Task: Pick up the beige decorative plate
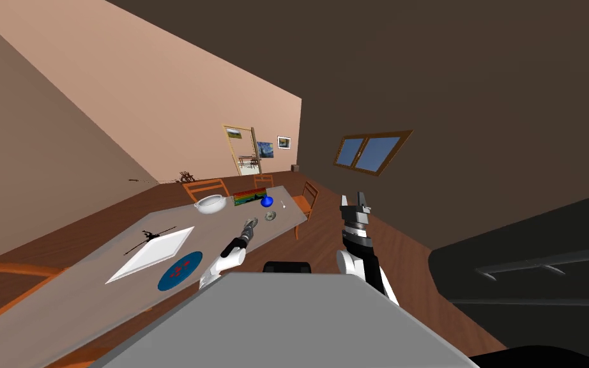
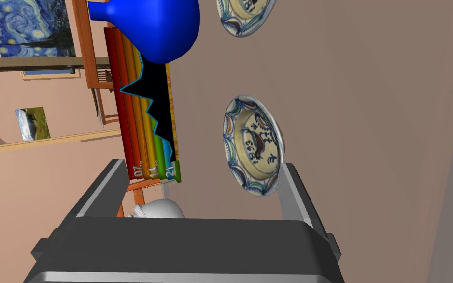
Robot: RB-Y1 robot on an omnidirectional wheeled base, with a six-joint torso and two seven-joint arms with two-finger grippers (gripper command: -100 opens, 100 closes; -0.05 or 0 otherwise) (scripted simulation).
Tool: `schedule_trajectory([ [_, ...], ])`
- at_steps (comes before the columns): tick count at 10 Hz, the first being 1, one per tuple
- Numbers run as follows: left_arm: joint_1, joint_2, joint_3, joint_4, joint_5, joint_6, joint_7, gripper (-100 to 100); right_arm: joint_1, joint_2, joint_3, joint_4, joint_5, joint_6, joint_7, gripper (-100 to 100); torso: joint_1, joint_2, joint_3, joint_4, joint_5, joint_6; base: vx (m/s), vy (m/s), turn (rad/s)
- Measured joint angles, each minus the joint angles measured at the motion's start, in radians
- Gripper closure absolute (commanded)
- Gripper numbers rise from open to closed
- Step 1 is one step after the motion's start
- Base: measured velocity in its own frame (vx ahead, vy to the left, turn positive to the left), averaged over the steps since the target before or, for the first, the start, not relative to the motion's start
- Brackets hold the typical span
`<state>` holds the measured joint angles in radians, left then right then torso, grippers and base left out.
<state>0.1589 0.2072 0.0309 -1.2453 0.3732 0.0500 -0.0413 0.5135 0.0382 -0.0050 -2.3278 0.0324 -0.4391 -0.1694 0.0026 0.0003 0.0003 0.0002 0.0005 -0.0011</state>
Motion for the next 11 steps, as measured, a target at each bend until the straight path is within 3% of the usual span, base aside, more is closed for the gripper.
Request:
schedule_trajectory([
  [5, -0.076, 0.030, 0.018, 0.166, 0.033, 0.044, 0.014, -100, 0.000, 0.000, 0.000, 0.000, 0.000, 0.000, 0.000, 0, 0.000, -0.001, 0.000, 0.000, 0.000, 0.000, -0.014, 0.029, -0.143],
  [9, -0.145, 0.073, 0.046, 0.295, 0.066, 0.111, 0.031, -100, 0.000, 0.000, 0.000, 0.000, 0.000, 0.000, 0.000, 0, 0.001, 0.000, 0.000, 0.000, 0.000, 0.000, -0.020, 0.036, -0.134],
  [11, -0.187, 0.092, 0.046, 0.390, 0.085, 0.120, 0.035, -100, 0.000, 0.000, 0.000, 0.000, 0.000, 0.000, 0.000, 0, 0.000, -0.001, 0.000, 0.000, 0.000, 0.000, -0.012, 0.030, -0.164],
])
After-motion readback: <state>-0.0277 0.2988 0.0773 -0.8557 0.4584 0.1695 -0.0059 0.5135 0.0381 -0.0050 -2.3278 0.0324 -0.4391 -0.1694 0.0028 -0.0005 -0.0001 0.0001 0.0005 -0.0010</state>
